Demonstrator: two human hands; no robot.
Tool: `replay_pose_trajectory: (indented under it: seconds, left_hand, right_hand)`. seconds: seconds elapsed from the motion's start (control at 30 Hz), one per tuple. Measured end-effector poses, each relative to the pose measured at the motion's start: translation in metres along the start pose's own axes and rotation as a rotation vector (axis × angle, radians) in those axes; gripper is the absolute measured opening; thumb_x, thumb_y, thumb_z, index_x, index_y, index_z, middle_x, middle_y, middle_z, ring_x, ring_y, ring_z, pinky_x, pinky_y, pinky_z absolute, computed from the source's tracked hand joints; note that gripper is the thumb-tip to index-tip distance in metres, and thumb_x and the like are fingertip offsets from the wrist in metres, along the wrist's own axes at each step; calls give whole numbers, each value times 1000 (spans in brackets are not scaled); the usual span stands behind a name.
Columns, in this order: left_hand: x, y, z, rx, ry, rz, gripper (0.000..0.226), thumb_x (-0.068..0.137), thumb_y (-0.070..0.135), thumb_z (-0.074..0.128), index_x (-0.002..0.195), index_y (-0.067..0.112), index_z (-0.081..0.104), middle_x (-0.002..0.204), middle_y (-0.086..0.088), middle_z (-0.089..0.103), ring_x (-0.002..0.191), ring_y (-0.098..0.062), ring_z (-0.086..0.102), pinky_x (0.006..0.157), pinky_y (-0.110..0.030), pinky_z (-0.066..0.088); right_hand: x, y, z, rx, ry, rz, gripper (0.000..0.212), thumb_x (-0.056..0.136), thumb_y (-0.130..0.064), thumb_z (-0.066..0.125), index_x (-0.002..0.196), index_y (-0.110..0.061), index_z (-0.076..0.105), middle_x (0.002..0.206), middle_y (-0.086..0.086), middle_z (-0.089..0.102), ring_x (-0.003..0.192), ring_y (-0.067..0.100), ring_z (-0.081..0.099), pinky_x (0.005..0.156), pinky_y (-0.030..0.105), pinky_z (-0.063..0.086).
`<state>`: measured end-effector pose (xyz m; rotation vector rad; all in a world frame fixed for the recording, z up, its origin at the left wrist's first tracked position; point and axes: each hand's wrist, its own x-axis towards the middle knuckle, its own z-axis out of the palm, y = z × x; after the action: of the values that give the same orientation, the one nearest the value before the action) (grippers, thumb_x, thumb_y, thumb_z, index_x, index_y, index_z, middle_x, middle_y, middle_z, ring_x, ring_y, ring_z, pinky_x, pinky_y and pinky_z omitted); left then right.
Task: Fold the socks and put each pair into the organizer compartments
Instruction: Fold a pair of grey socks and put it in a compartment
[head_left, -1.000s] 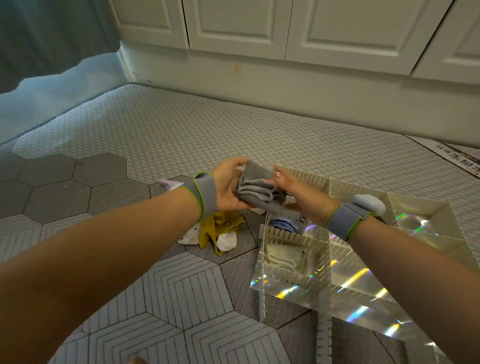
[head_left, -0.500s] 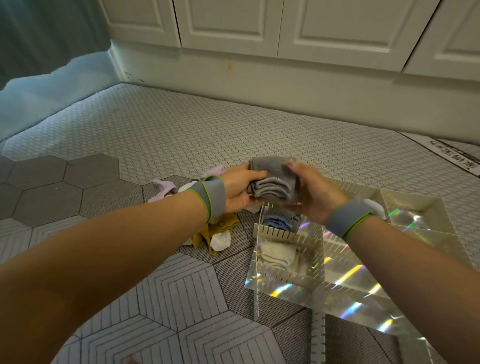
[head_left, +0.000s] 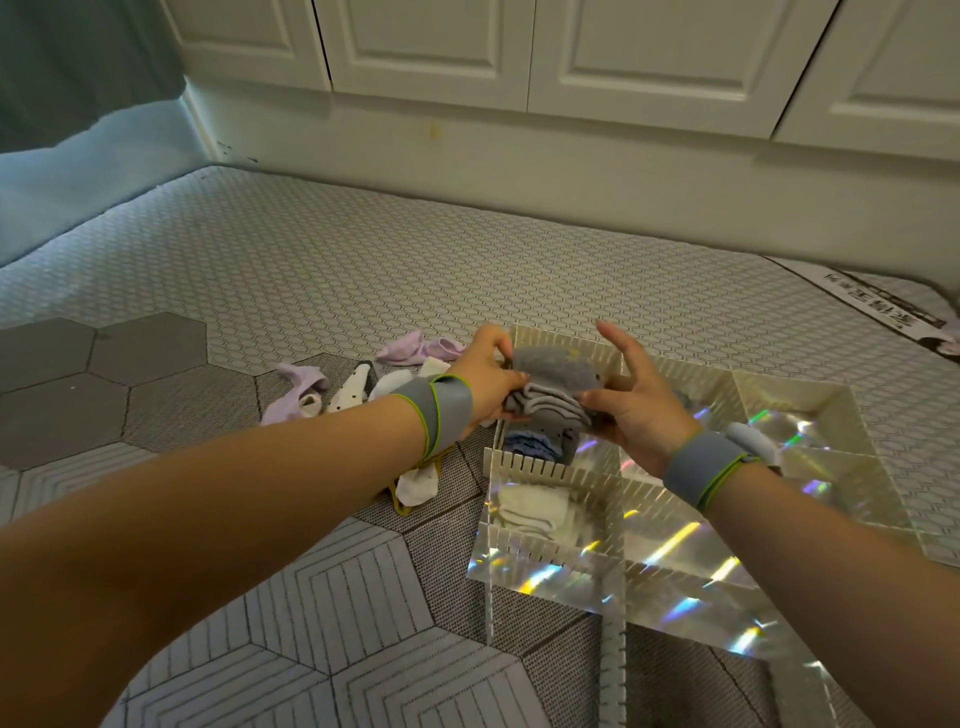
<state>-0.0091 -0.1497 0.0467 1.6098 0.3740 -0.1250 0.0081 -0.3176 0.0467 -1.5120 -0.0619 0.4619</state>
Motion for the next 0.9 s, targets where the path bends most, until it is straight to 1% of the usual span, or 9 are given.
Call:
replay_pose_trajectory:
  seconds: [0.13, 0.27, 0.33, 0.4, 0.53, 0.63, 0.73, 0.8, 0.9]
  left_hand:
    - [4, -2, 10, 67, -117, -7, 27, 88, 1, 55, 75, 22, 44, 87, -12, 52, 75, -21, 55, 74, -42, 54]
    - [8, -9, 15, 178, -214, -19, 23, 85, 2, 59, 83, 23, 51, 106, -10, 53, 98, -25, 58, 75, -35, 54]
    - [8, -13, 13, 209, -219, -71, 19, 86, 5, 60, 93, 20, 51, 115, -10, 50, 105, -27, 58, 77, -37, 54]
    - [10, -16, 12, 226, -230, -134, 21, 88, 7, 58, 104, 17, 49, 117, -9, 51, 95, -23, 57, 77, -36, 53]
    - [12, -19, 14, 266, -247, -186, 21, 91, 12, 54, 109, 18, 47, 114, -8, 53, 77, -13, 58, 67, -28, 54]
    - [16, -21, 15, 274, -261, -204, 18, 92, 13, 52, 108, 19, 47, 99, -2, 53, 73, -12, 57, 67, -29, 52]
    - [17, -22, 13, 275, -260, -226, 13, 92, 14, 52, 101, 22, 47, 99, -1, 55, 73, -13, 58, 69, -31, 51]
    - [19, -23, 10, 291, -252, -239, 13, 92, 15, 52, 101, 23, 48, 105, -5, 54, 74, -14, 59, 69, -31, 51]
    - [19, -23, 6, 305, -253, -246, 11, 93, 14, 50, 96, 24, 48, 100, -7, 53, 73, -13, 58, 65, -29, 50]
  right_hand:
    - [1, 5, -22, -67, 23, 7, 47, 83, 20, 42, 103, -18, 63, 96, 11, 59, 78, 25, 54, 73, 39, 47]
    - [5, 27, -71, -84, 230, 82, 40, 80, 21, 41, 75, -11, 65, 74, 10, 62, 68, 24, 53, 64, 29, 47]
    - [5, 39, -93, -55, 317, 147, 37, 81, 19, 42, 71, -9, 64, 58, 6, 63, 63, 25, 54, 55, 25, 49]
    - [2, 47, -107, -14, 346, 192, 35, 82, 20, 40, 72, -5, 62, 51, 4, 62, 55, 22, 56, 47, 23, 51]
    - [-1, 55, -120, -85, 312, 256, 33, 81, 23, 38, 71, -2, 57, 62, 13, 55, 49, 21, 56, 38, 18, 48]
    - [7, 61, -127, -369, 261, 305, 31, 81, 19, 48, 67, -7, 59, 65, 13, 53, 48, 21, 51, 37, 16, 43]
    - [14, 62, -127, -700, 190, 336, 24, 80, 9, 58, 69, -11, 65, 67, 11, 56, 56, 19, 48, 41, 16, 39]
    - [20, 60, -119, -896, 139, 322, 14, 79, 2, 62, 83, -8, 71, 79, 11, 61, 69, 20, 54, 48, 13, 42]
    - [22, 51, -108, -1263, 41, 346, 22, 82, -11, 62, 99, -20, 73, 102, 1, 66, 102, 20, 60, 86, 18, 46]
